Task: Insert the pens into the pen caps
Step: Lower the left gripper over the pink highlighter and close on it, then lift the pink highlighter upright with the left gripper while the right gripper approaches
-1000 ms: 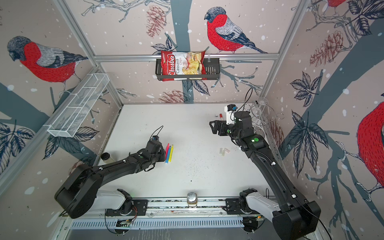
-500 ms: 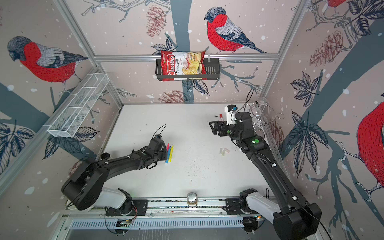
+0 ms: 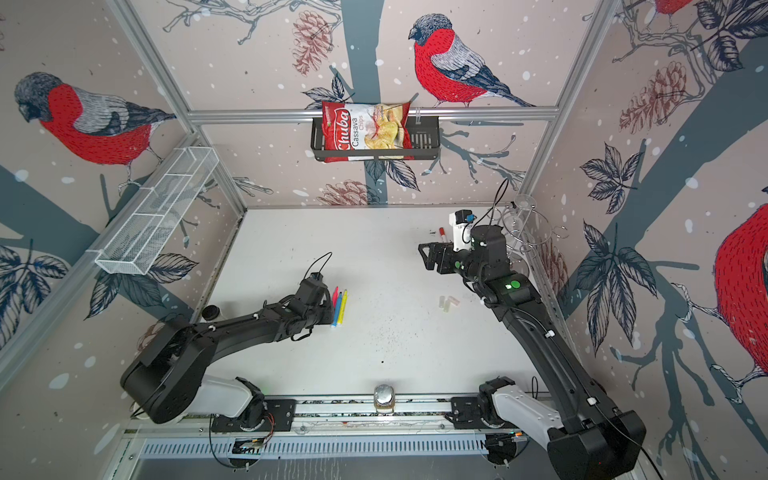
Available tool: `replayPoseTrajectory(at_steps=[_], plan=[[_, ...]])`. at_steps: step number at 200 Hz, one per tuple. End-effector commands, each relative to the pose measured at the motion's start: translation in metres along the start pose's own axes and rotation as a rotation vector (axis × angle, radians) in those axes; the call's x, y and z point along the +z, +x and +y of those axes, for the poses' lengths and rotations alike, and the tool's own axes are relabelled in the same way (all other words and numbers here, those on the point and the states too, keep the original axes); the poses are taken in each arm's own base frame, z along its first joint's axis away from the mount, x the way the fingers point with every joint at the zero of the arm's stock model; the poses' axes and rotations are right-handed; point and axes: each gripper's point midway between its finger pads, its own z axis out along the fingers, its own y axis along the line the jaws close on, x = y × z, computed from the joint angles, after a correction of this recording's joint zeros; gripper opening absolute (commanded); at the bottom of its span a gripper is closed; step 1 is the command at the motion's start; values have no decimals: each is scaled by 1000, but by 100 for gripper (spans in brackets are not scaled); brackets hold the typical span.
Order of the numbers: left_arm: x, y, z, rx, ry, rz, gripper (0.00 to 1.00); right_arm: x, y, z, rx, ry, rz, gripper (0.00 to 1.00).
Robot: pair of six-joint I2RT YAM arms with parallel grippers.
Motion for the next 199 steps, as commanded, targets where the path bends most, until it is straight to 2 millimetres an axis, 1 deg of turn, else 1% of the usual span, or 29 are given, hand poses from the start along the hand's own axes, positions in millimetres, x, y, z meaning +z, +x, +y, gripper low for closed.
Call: replayPoseTrajectory(at_steps=[1,51,127,156,199], plan=[[-1,5,-2,17,16,27,33,-3,-9,6,-19,-21,-30,90],[-1,13,-7,14,49,65,33,-3,-9,7,-18,-23,-32,90],[1,15,-3,21,16,94,33,-4,-7,6,-20,-17,-38,90],[2,17,2,27,-11,103,32,-5,-6,6,-20,-17,-40,90],[5,21,5,35,-28,122,30,-8,-9,7,-16,-18,-55,90]])
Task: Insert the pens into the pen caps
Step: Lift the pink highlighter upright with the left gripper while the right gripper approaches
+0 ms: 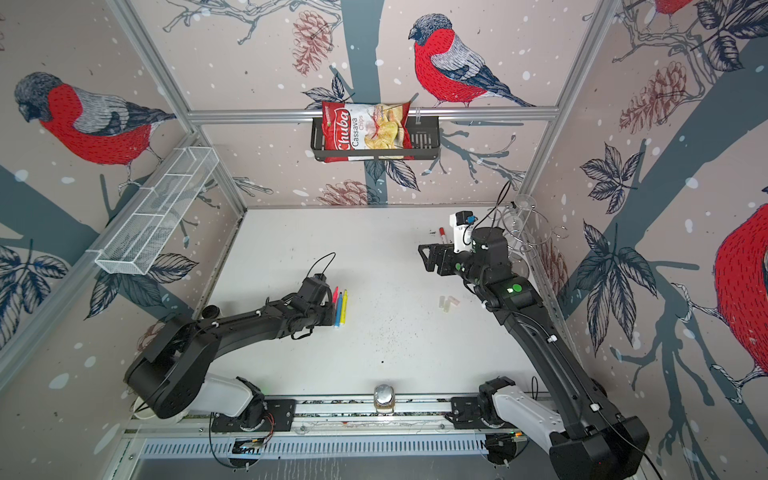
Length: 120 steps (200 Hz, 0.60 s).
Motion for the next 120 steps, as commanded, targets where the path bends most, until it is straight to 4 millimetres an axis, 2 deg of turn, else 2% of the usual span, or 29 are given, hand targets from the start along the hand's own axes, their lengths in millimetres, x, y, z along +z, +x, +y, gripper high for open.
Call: replayPoseTrajectory(at_steps=[1,120], plan=[[2,13,10,14,-45,54,30,-2,-9,3,-9,-10,-38,89],[6,24,13,80,-126,121,30,-5,-13,4,2,-7,-60,89]])
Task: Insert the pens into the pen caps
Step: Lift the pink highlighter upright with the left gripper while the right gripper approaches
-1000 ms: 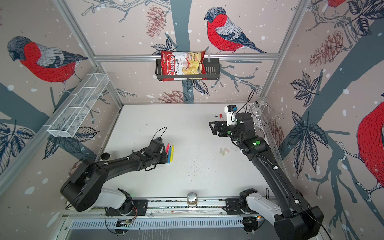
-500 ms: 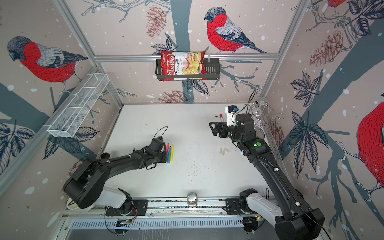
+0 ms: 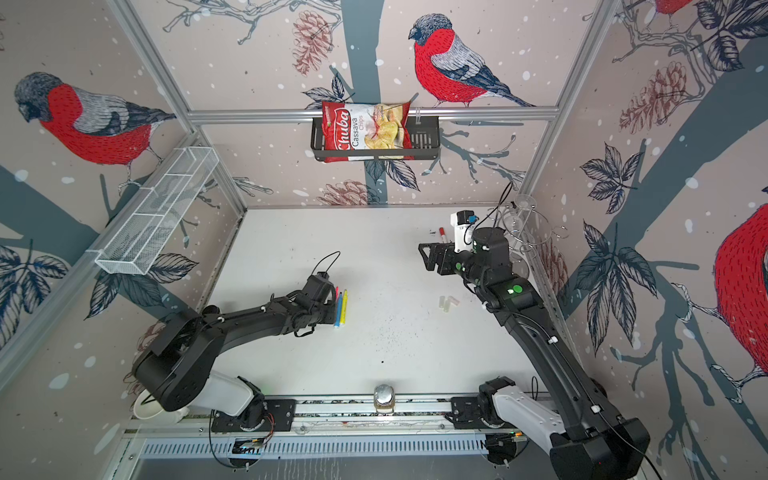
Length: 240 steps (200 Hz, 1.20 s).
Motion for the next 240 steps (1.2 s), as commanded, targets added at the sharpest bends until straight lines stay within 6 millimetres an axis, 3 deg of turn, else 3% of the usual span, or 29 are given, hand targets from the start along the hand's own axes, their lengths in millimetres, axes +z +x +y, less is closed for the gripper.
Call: replayPoseTrajectory(at_steps=[1,67,142,191,240], plan=[[3,29,12,32,-70,115,30,-3,-9,2,-4,-1,-39,89],[3,30,7,56,-78,124,27,-7,-10,2,-8,5,-49,89],[2,37,14,71,-106,140,18,-12,-13,4,-8,4,-63,89],[-14,17,2,45,-41,55,17,-13,-11,5,-4,-3,-57,90],[-55,-20,-15,4,95,-149,17,-10,-2,14,-4,-57,-25,90]])
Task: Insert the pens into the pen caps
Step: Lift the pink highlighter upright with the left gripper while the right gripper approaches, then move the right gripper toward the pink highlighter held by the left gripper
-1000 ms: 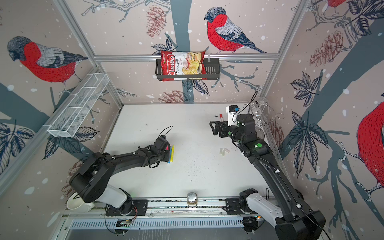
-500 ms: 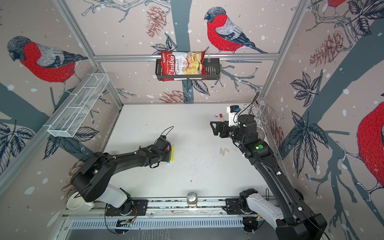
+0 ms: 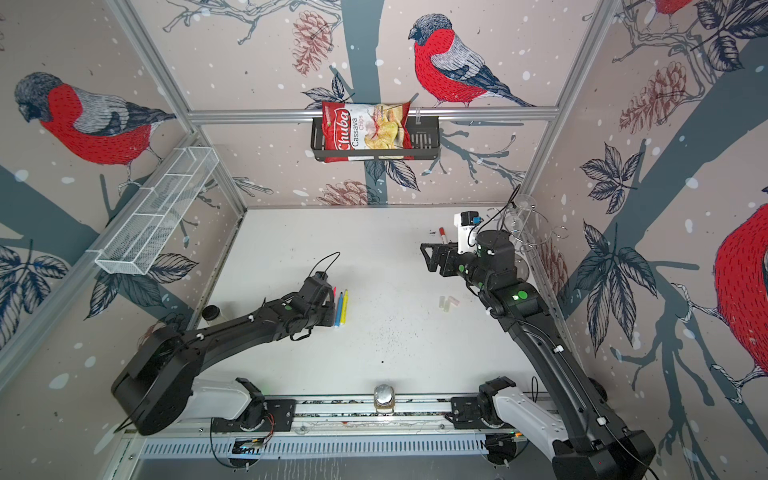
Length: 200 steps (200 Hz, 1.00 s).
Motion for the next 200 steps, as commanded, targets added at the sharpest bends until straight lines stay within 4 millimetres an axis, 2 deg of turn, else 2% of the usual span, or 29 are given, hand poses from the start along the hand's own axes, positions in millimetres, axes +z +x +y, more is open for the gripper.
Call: replayPoseTrajectory(at_steps=[1,25,46,113,137,200], plan=[[-15,-15,-7,-23,62,-88,17,1,2,10,2,-49,6,90],[-34,-30,-9,-59,116,-196,17,7,12,21,-7,-101,40,90],[-52,-39,-15,-66,188,-288,18,13,24,40,-32,-167,83,90],[-106,-53,-37,-65,437,-525,20,32,71,87,-31,-353,181,88],[-114,-54,-44,-62,493,-547,20,38,87,101,-35,-399,213,88],[-124,-56,-60,-43,598,-563,20,48,101,127,-46,-460,250,86]])
